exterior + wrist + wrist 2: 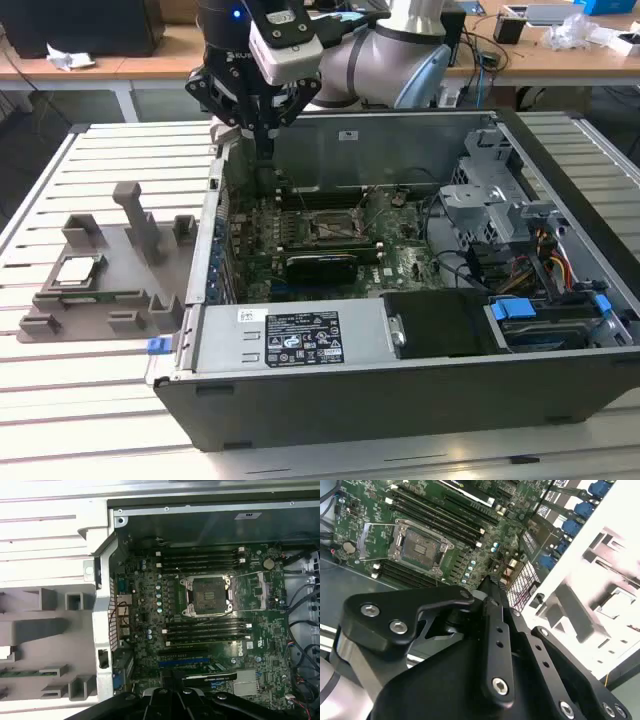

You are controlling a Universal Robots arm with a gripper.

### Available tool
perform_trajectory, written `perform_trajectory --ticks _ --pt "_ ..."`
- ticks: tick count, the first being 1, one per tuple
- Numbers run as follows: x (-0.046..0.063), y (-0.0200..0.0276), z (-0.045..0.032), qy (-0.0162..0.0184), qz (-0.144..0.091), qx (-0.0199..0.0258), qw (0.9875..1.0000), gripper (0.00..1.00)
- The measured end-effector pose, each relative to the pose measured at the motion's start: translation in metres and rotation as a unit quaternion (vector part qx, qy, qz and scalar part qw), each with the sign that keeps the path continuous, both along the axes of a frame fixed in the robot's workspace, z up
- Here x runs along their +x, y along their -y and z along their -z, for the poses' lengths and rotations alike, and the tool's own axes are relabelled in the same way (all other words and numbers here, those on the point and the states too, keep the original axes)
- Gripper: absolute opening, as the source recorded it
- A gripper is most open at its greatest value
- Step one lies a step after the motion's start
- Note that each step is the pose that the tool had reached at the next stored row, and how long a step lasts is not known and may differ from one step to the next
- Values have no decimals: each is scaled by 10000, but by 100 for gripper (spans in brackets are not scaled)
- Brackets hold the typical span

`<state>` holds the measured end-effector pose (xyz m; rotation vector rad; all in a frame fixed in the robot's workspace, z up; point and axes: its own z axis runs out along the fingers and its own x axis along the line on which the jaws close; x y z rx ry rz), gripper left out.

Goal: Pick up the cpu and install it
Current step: 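Reach for the cpu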

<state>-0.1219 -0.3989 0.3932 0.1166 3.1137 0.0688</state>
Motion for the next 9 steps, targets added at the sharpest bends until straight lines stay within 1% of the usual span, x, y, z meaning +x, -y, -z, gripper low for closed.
perform_trajectory --ticks 2,4,9 --pt "-12 0 2 1 1 1 10000 11" --pt "-73 0 0 0 0 0 10000 11" --pt "-174 0 1 0 0 0 10000 11"
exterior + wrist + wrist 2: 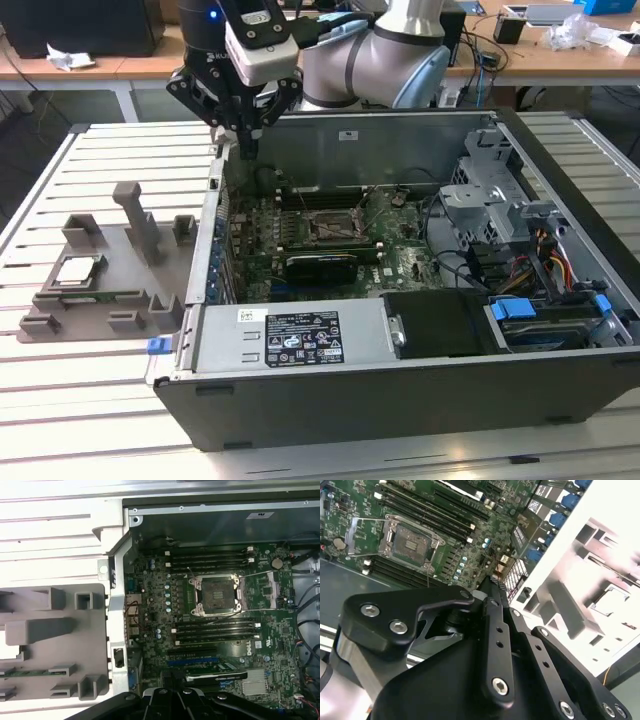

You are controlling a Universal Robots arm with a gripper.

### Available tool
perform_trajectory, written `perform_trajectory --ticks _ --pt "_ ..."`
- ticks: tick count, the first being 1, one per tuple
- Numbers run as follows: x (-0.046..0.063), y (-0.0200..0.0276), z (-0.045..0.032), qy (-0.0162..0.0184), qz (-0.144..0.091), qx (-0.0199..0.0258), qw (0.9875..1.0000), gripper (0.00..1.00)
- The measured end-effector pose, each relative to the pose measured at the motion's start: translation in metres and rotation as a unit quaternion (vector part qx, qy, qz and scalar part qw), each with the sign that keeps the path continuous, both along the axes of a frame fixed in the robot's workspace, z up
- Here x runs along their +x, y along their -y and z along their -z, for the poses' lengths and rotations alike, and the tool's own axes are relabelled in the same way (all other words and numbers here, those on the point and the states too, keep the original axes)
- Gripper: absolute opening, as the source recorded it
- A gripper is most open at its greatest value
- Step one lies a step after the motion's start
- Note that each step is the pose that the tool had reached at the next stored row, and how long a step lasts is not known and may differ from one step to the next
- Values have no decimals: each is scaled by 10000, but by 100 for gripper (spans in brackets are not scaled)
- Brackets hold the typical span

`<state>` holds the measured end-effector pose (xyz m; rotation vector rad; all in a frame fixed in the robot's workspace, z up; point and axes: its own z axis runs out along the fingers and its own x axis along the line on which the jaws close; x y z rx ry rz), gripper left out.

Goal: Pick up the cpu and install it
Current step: 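Reach for the cpu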

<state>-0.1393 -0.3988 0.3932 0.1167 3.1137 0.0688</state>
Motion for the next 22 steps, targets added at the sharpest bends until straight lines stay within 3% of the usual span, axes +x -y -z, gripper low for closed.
perform_trajectory --ticks 22 --pt "-273 0 0 0 0 0 10000 11"
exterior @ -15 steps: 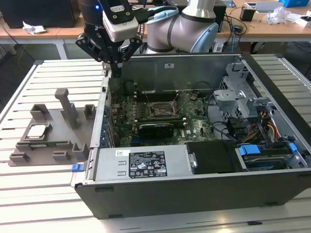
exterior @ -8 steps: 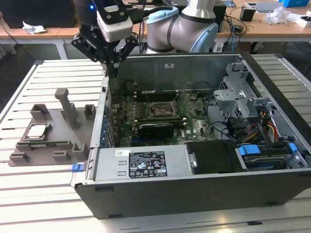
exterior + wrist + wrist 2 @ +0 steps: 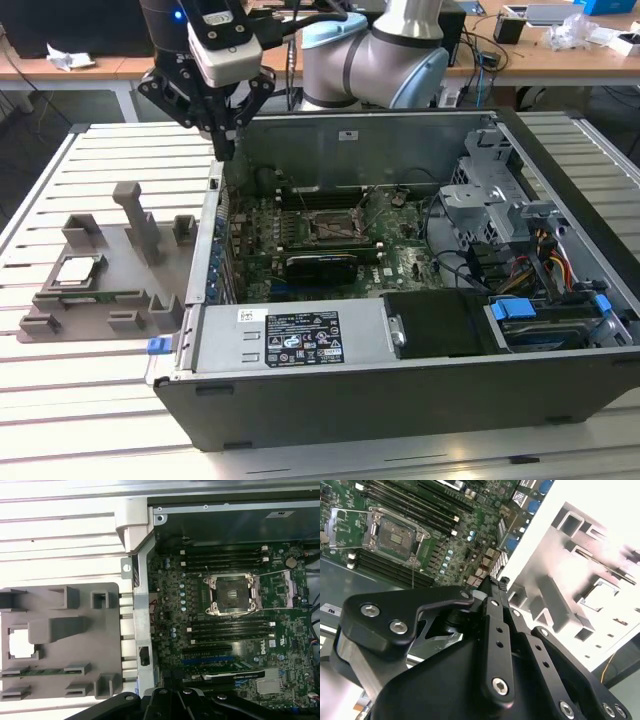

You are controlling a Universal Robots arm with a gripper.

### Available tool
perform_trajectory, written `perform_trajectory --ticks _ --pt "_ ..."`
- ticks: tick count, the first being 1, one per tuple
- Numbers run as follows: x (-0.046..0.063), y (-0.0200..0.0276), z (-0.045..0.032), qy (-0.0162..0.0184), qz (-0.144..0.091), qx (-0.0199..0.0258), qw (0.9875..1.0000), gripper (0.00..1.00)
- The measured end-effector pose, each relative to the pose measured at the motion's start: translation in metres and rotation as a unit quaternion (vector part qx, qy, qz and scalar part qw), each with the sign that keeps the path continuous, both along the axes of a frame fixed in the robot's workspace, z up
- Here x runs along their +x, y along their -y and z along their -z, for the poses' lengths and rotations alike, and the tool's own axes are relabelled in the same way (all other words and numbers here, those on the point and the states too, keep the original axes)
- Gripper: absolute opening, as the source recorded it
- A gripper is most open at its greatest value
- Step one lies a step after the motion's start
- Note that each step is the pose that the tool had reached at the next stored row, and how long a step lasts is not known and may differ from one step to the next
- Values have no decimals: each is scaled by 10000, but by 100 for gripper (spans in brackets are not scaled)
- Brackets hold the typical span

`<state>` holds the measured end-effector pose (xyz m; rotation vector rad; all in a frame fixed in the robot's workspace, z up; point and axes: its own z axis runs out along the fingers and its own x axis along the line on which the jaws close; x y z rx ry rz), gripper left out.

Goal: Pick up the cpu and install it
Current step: 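Reach for the cpu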

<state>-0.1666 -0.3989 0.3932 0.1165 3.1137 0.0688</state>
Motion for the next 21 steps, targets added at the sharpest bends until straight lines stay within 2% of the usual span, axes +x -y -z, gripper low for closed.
perform_trajectory --ticks 16,21 --pt "-207 0 1 0 0 0 10000 11" --pt "-362 0 4 0 0 0 10000 11"
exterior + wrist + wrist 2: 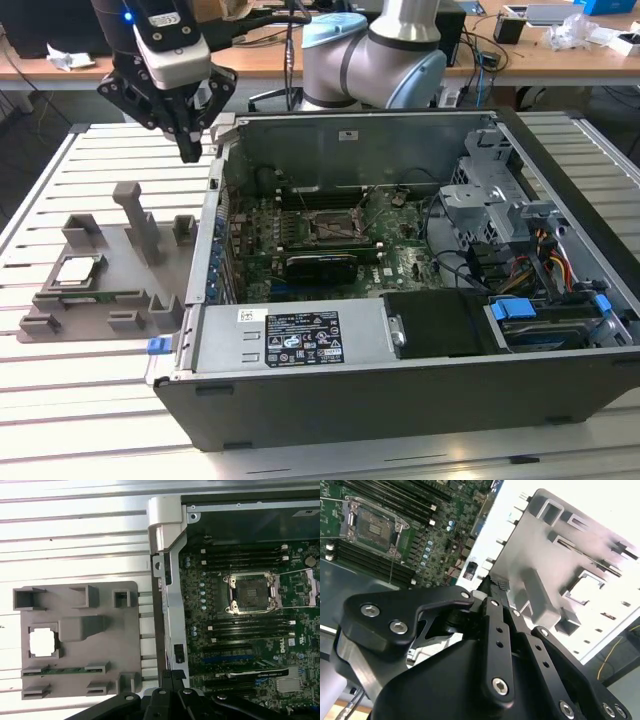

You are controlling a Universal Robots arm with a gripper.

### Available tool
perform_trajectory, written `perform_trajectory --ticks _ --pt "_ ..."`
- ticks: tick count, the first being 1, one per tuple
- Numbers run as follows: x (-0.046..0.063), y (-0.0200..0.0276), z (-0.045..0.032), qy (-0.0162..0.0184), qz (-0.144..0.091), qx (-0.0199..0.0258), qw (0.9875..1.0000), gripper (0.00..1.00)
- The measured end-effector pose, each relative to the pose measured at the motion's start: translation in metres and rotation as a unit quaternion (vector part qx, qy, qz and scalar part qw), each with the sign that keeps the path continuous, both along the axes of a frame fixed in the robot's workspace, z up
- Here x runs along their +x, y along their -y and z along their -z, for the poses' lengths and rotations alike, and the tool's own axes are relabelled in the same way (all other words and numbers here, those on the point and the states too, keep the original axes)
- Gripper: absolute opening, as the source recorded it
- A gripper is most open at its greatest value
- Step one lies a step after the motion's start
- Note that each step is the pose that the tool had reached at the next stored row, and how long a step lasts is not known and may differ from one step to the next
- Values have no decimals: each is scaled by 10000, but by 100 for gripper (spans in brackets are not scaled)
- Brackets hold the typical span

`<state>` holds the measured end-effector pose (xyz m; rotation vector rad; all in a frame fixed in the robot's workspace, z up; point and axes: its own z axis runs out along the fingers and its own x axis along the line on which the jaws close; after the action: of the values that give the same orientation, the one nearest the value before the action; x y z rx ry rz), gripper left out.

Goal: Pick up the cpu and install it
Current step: 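Reach for the cpu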

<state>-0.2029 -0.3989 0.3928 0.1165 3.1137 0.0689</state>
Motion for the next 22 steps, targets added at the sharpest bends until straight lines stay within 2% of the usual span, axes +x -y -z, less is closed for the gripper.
perform_trajectory --ticks 9,14,22 --pt "-183 -21 5 0 0 0 10000 11" --pt "-445 -72 10 0 1 0 10000 11" --pt "-749 -81 17 0 0 0 10000 11"
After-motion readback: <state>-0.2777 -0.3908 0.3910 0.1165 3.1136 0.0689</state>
